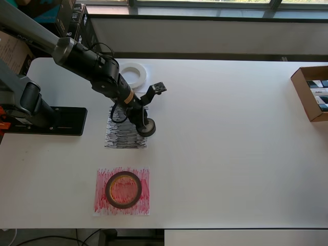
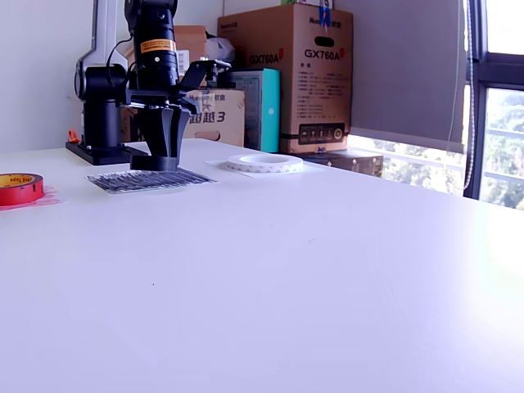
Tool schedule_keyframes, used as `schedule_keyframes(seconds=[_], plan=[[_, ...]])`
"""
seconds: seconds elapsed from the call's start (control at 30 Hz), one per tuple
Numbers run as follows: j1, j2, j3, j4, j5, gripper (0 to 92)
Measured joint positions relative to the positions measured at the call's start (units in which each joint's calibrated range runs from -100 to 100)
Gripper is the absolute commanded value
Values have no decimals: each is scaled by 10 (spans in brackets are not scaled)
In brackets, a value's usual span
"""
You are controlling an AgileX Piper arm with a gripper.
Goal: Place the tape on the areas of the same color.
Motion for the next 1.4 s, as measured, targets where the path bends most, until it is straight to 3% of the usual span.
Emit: schedule_keyframes(seconds=[0.43, 0.9, 1.4], plan=[[25, -92, 93, -66, -6, 0], [34, -140, 145, -61, 3, 0], [26, -134, 145, -65, 109, 0]])
